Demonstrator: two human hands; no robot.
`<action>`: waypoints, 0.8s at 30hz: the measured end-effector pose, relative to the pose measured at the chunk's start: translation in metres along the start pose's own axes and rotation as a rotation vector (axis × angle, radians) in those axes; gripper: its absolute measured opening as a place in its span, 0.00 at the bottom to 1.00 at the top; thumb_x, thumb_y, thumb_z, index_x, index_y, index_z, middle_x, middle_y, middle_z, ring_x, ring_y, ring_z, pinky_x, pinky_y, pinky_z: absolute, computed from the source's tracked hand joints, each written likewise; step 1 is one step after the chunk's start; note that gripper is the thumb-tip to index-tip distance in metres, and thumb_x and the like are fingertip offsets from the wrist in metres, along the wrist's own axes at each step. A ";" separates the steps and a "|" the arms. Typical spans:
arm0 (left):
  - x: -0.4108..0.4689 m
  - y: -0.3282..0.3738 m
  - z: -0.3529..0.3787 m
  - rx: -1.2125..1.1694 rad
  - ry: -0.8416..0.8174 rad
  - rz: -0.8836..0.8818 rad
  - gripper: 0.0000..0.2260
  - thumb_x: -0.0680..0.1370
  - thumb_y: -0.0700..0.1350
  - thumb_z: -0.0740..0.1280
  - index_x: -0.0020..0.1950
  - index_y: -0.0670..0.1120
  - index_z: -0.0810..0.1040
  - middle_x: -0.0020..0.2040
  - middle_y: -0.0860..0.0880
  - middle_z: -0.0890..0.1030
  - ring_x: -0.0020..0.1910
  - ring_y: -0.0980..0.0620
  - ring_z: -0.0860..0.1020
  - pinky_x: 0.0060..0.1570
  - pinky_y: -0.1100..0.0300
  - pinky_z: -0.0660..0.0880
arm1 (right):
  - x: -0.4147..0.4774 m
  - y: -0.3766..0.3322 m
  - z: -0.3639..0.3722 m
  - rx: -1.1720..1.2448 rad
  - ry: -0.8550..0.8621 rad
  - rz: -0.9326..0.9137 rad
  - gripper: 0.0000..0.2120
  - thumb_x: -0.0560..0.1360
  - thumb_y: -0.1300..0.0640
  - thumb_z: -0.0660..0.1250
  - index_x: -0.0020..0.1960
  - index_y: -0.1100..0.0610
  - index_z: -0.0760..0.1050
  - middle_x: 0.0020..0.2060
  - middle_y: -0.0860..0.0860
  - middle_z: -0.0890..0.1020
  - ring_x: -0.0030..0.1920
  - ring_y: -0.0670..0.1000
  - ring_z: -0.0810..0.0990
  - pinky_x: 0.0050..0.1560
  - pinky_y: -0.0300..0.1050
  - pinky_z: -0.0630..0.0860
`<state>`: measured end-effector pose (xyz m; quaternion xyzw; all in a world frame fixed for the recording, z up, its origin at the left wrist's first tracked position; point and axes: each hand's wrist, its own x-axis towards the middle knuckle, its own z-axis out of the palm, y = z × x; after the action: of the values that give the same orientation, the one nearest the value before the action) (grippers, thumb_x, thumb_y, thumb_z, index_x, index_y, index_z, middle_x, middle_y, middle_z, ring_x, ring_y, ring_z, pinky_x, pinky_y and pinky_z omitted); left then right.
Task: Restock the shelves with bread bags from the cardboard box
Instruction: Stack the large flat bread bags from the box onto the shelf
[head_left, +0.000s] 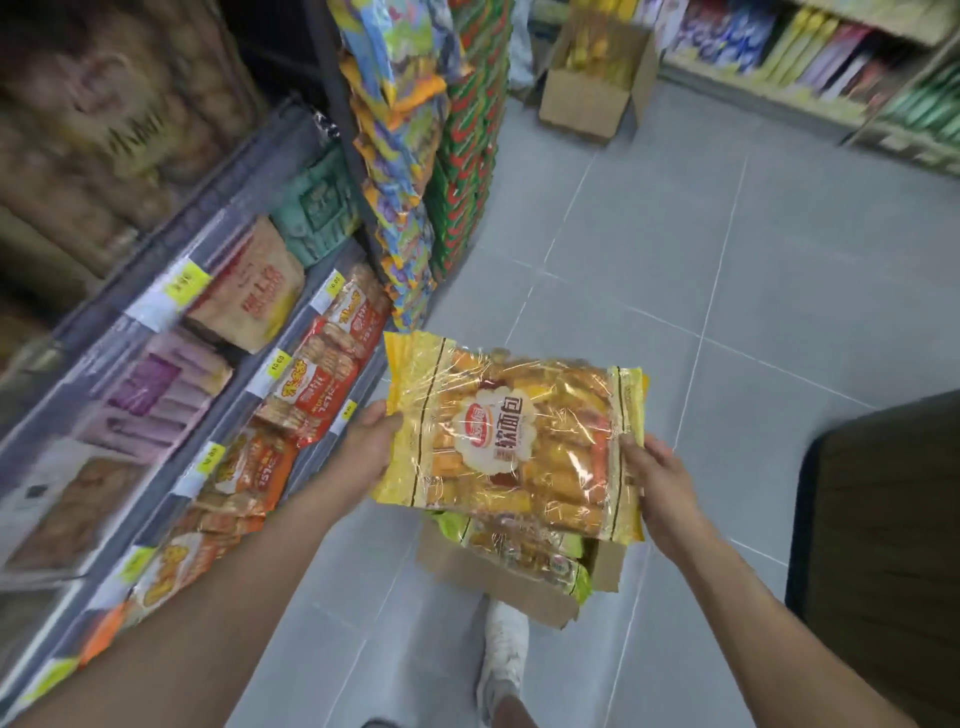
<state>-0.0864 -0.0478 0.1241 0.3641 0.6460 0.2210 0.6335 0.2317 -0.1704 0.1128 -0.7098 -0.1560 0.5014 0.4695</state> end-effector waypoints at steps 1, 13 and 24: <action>-0.020 0.012 -0.011 -0.029 0.001 0.020 0.11 0.84 0.37 0.61 0.47 0.50 0.78 0.35 0.55 0.84 0.35 0.55 0.82 0.40 0.58 0.74 | -0.015 -0.018 0.004 0.064 -0.063 0.008 0.09 0.82 0.56 0.66 0.58 0.57 0.82 0.46 0.54 0.87 0.43 0.53 0.85 0.42 0.46 0.82; -0.254 0.152 -0.163 -0.186 0.079 0.317 0.07 0.83 0.41 0.65 0.55 0.49 0.82 0.45 0.53 0.87 0.44 0.53 0.83 0.50 0.57 0.79 | -0.196 -0.209 0.065 0.075 -0.563 -0.199 0.43 0.59 0.40 0.83 0.69 0.54 0.76 0.63 0.60 0.79 0.56 0.60 0.78 0.58 0.57 0.76; -0.416 0.187 -0.287 -0.407 0.178 0.605 0.19 0.79 0.49 0.71 0.70 0.52 0.75 0.59 0.48 0.84 0.52 0.49 0.84 0.51 0.53 0.81 | -0.347 -0.324 0.142 0.010 -0.788 -0.486 0.21 0.84 0.47 0.57 0.74 0.51 0.71 0.70 0.56 0.77 0.69 0.62 0.76 0.70 0.70 0.68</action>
<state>-0.3606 -0.1906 0.5661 0.3846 0.5046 0.5530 0.5401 0.0347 -0.1728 0.5678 -0.4054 -0.4821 0.6092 0.4818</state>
